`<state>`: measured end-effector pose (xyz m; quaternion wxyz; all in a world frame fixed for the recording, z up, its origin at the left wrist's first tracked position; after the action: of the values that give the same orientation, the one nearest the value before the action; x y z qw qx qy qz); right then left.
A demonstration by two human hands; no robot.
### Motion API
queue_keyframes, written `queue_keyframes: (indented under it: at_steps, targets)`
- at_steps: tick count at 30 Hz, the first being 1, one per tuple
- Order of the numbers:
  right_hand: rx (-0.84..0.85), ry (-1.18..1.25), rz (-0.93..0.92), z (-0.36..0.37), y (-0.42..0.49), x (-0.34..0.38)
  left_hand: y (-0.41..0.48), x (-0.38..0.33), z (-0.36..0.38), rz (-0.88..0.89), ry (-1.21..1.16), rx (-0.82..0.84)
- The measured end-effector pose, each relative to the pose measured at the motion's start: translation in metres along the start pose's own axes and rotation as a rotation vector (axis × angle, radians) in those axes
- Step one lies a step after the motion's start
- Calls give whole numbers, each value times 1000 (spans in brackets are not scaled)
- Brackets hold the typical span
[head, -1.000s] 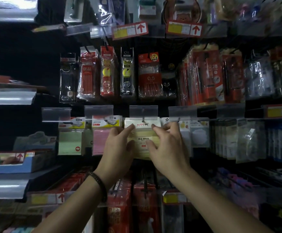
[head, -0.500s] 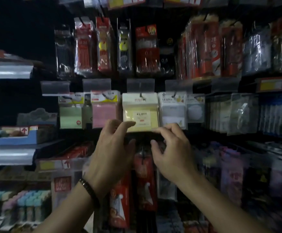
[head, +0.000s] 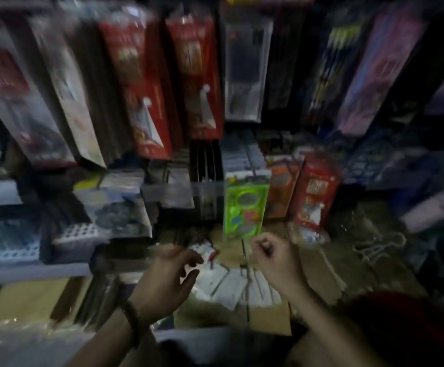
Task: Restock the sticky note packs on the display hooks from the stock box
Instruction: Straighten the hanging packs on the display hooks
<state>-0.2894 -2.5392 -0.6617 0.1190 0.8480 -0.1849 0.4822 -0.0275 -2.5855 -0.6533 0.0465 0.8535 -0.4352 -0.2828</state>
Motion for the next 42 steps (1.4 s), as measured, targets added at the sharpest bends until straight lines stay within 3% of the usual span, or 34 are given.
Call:
queue_keyframes:
  at_steps: [6,11,15,18,22,25,29,32,35,38,42]
  targets:
    - [262,-225,439,107,11,-186,-17,70,119,-227,-102,335]
    - [348,-422,545,170,36,-227,-28,96,177,-383,-178,406]
    - [265,-575,572,208,70,-228,-31,92,192,-312,-195,441]
    - [255,-467,699,248,82,-242,-32,93,193,-340,-271,469]
    - [312,-46,1146,291,73,-244,-33,105,194,-463,-255,540]
    - [372,139,1321,316,69,-241,-35,110,201,-524,-248,581]
    - [382,289,1408,338,71,-250,-39,117,208,-595,-279,623]
    - [298,405,1449,339,72,-250,-44,124,210,-622,-272,644]
    - [307,290,1372,325,74,-249,-44,131,205,-635,-247,642]
    - [365,253,1275,303,76,-242,-41,137,201,-638,-284,581]
    - [251,293,1244,241,77,-212,-35,137,193,-641,-299,360]
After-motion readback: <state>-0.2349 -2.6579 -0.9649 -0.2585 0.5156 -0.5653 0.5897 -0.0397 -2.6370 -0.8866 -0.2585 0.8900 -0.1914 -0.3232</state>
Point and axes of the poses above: each hand's wrist, its own y-axis towards the middle knuckle, its own z-axis out of the palm, x = y × z, the point moved 5 cm from there along y, towards the middle knuckle, and after that the axes turned 15 degrees about z, right-handed, at the moved point
